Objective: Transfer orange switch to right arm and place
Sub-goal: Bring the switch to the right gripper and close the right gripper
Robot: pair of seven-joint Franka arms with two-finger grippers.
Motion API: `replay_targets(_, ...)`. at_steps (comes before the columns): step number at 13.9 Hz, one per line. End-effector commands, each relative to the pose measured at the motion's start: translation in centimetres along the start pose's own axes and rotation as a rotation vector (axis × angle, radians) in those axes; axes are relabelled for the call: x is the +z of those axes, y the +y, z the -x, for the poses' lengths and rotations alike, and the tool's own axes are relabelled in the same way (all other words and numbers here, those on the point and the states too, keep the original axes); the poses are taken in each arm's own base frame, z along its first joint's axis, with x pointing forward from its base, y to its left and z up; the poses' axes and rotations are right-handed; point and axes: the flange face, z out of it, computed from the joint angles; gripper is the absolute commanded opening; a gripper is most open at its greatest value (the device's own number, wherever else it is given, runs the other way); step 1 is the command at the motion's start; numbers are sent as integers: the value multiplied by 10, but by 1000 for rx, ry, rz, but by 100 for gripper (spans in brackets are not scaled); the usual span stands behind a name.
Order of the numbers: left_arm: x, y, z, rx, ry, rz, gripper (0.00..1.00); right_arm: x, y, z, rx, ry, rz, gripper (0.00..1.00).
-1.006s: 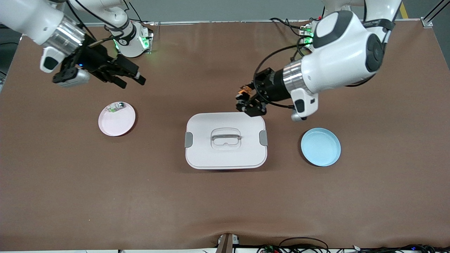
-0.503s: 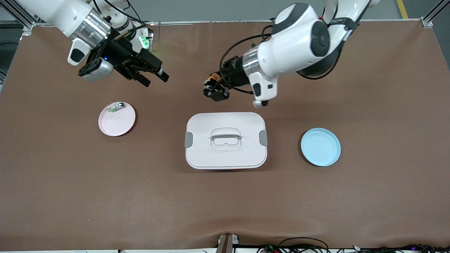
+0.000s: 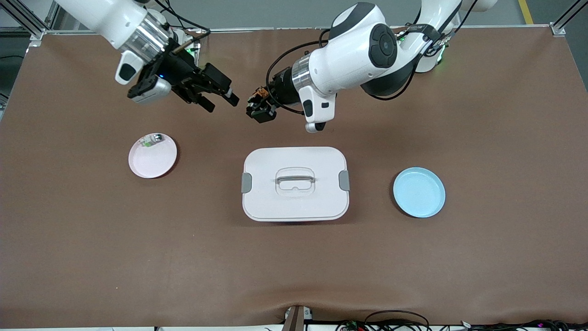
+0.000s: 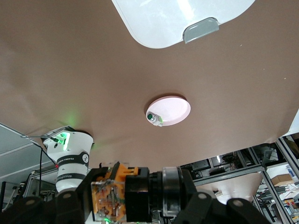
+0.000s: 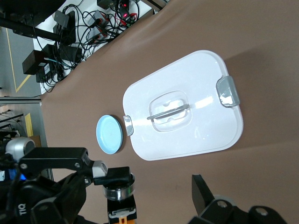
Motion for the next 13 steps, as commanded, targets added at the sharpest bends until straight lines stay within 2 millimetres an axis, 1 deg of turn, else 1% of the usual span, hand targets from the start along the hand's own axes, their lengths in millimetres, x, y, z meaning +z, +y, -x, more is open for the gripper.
replay_targets(1, -4, 1, 6, 8, 6, 18, 36, 13, -9, 27, 53, 12, -42, 100)
replay_targets(2, -4, 1, 5, 9, 7, 19, 36, 19, -9, 33, 49, 9, -41, 100)
replay_targets(6, -6, 2, 5, 9, 7, 21, 36, 23, -7, 37, 49, 10, -40, 100)
replay_targets(10, -9, 4, 2, 9, 10, 28, 36, 32, -5, 44, 41, 33, -53, 100)
replay_targets(12, -9, 3, 3, 8, 10, 27, 36, 42, -4, 49, 45, 36, -51, 100)
replay_targets(13, -9, 3, 3, 8, 10, 28, 36, 44, -4, 49, 59, 36, -51, 100)
